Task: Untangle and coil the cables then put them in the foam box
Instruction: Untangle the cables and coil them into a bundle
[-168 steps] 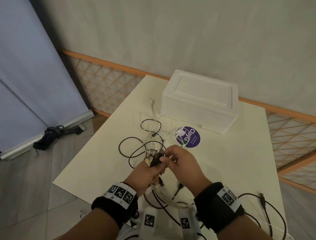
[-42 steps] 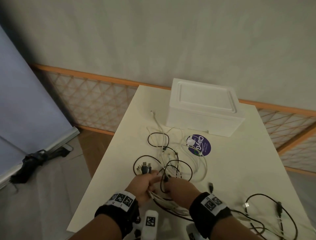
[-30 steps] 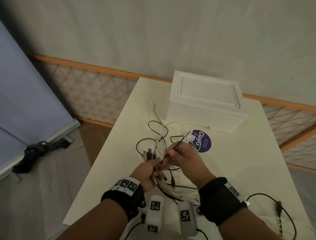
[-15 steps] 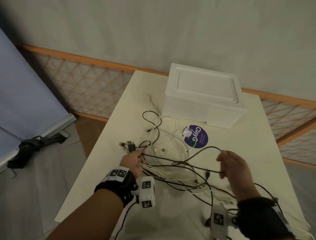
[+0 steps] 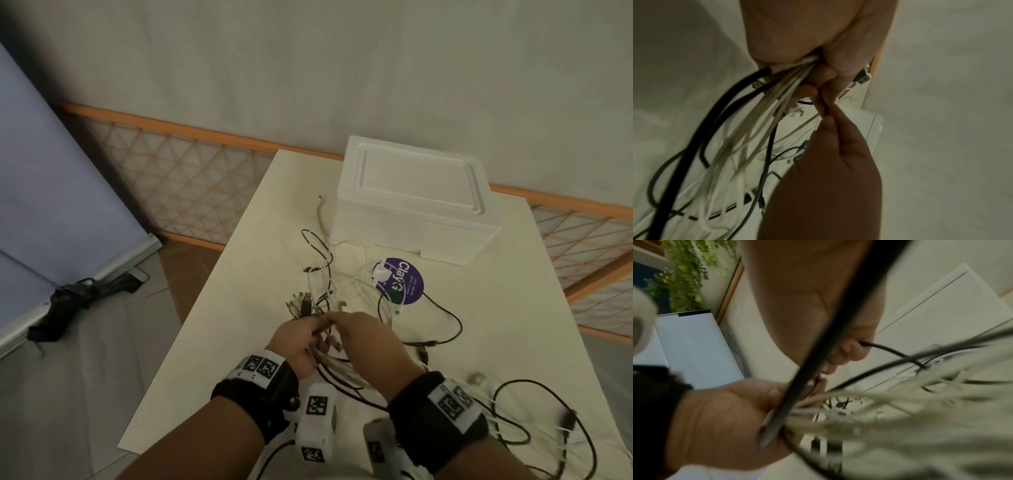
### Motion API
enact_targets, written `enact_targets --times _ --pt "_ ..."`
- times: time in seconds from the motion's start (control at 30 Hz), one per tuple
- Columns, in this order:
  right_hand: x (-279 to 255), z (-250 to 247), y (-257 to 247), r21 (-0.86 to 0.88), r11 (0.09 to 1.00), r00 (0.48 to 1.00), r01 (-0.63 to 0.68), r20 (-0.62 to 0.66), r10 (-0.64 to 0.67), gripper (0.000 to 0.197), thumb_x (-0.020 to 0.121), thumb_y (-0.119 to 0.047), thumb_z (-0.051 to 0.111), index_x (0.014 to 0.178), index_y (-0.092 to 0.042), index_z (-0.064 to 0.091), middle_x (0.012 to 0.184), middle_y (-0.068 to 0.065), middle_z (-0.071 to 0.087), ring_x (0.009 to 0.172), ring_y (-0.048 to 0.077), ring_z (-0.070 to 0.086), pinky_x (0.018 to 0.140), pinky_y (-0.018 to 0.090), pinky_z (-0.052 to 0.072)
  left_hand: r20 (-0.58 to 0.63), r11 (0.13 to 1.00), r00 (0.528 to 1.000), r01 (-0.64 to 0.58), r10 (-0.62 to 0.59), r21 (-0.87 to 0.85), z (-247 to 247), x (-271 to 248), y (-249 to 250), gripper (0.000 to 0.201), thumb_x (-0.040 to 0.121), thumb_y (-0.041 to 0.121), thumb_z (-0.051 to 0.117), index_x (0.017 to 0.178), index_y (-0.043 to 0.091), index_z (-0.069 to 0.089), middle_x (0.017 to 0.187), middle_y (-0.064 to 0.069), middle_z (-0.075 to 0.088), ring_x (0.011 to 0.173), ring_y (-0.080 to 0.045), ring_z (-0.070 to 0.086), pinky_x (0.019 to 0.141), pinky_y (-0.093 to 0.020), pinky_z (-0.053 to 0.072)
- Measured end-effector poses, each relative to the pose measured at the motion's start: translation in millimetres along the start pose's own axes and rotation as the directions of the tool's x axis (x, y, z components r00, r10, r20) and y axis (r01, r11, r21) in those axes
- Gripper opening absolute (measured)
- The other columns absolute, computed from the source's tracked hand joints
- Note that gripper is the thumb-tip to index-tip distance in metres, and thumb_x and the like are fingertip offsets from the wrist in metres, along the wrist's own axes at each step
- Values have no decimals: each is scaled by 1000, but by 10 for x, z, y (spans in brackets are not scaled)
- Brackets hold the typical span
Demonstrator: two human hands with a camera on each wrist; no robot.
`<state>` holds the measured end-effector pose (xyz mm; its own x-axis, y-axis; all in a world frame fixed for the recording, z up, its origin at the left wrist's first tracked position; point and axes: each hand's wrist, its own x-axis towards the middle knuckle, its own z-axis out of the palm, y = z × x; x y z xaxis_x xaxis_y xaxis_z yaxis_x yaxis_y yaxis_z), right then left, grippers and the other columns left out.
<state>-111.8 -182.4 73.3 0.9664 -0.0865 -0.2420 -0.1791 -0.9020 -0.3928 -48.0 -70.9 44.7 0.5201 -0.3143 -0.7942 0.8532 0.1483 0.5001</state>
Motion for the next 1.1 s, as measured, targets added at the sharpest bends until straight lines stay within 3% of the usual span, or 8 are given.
enact_targets --times 0.13,0.33,0.5,0.6,0.73,0.93,1.03,1.1 --pt "-152 -143 187 62 997 999 -43 -17 44 28 89 -41 55 115 -34 66 109 -12 67 97 5 60 84 22 47 -40 999 999 -1 -1 -44 -30 -4 91 26 98 11 50 78 0 63 66 -10 64 28 -16 41 35 -20 38" --pt "-469 -109 490 221 969 977 -113 201 68 6 79 -31 71 83 -34 75 73 -23 64 76 -7 61 72 10 46 -48 994 998 -56 52 -96 -11 147 246 26 97 15 52 79 4 68 55 -2 59 27 -9 36 48 -27 36" --pt "-418 -203 705 210 959 974 -192 -81 213 11 86 -30 62 79 -37 61 80 -16 65 76 -1 59 69 19 47 -14 998 999 -41 41 -37 13 126 214 14 97 15 53 90 5 59 95 -12 71 28 -8 32 38 -22 38" --pt "-329 -222 610 179 974 979 -137 -125 161 5 89 -29 59 85 -30 60 81 -14 62 77 5 57 68 22 45 -1 1000 1000 6 -6 14 -5 75 111 15 95 15 56 91 1 60 85 -17 65 27 -10 35 38 -22 38" --pt "-215 -246 383 323 946 950 10 -297 91 8 89 -22 61 82 -24 61 73 -12 61 70 4 56 63 19 44 51 983 996 69 -79 169 -41 -50 -24 19 95 10 54 84 -4 61 48 -12 58 27 -13 36 36 -20 37" --pt "-181 -140 234 319 945 968 76 -253 8 3 89 -26 61 90 -25 64 83 -14 62 77 3 58 72 22 48 85 957 992 69 -97 283 -45 -130 -21 20 93 8 50 81 -5 58 62 -23 61 28 -14 36 39 -22 37" --pt "-231 -188 256 339 931 910 132 -413 22 3 89 -20 63 87 -21 65 77 -15 62 75 3 58 67 16 46 26 912 997 51 -67 406 -123 -61 -22 23 95 18 53 103 -3 55 82 -24 66 33 -15 39 45 -23 37" --pt "-256 -242 277 354 918 856 176 -516 34 4 88 -16 64 86 -19 66 76 -20 60 78 1 58 65 11 44 4 914 998 52 -59 403 -174 -3 -70 24 95 22 53 106 1 52 80 -19 69 31 -15 39 48 -23 33"
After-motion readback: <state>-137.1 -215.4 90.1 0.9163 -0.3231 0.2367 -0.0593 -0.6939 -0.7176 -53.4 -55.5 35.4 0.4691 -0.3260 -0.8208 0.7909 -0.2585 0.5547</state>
